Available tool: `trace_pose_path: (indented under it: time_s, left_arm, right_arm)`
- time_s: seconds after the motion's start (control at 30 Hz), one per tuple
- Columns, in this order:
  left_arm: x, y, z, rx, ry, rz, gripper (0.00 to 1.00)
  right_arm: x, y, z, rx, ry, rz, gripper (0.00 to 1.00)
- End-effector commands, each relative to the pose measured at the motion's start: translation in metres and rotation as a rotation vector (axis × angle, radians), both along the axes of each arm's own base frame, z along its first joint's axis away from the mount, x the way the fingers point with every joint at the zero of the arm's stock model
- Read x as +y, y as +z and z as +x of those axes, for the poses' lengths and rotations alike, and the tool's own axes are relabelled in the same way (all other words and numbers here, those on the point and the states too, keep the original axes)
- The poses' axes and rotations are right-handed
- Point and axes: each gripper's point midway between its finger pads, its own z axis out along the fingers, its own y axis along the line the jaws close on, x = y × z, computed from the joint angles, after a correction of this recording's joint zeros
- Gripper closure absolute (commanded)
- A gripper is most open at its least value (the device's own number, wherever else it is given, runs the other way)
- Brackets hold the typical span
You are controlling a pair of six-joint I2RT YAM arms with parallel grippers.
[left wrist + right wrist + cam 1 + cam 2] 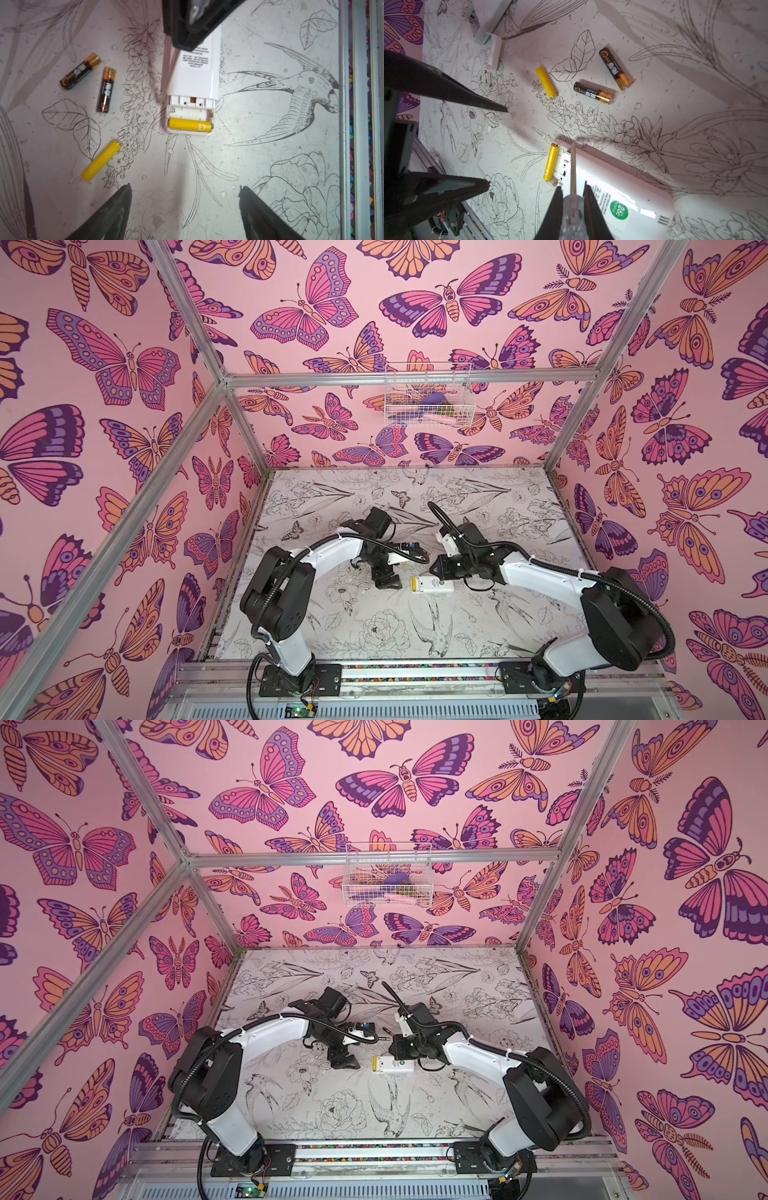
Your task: Unload the batteries from the remote control
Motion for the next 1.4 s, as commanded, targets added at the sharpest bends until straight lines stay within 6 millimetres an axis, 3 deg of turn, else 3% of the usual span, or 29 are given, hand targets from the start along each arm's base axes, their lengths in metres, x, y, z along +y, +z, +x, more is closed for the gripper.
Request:
trace_pose_path:
  time_s: [0.0,0.23,0.47,0.8,1.13,1.37]
  left_arm:
    - [-0.011,0.003,-0.005,-0.02,-0.06,-0.071,0.19]
    - [-0.019,-0.011,0.001,-0.094,-0.091,-0.047,0.19]
    - [-0.035,-0.02,-0.017,-0.054,-0.104,-0.014,0.19]
    - [-0.046,-0.036,-0.033,-0.059,-0.125,0.012,0.18]
    - [-0.049,-0.05,-0.003,-0.165,-0.02,0.081,0.19]
    - [-0.048,-0.053,-0.007,-0.162,-0.038,0.106,0.22]
  right_arm:
    - [0.003,0.015,-0.008,0.016,0.002,0.038,1.0]
    - [-0.017,0.033,-0.02,0.028,-0.095,0.087,1.0]
    - [-0.02,0.032,-0.033,0.063,-0.136,0.149,1.0]
    - [-0.002,0.029,-0.036,0.125,-0.057,0.218,1.0]
    - [-0.009,0.02,-0.036,0.163,-0.057,0.231,1.0]
    - [-0.017,0.022,-0.036,0.156,-0.064,0.232,1.0]
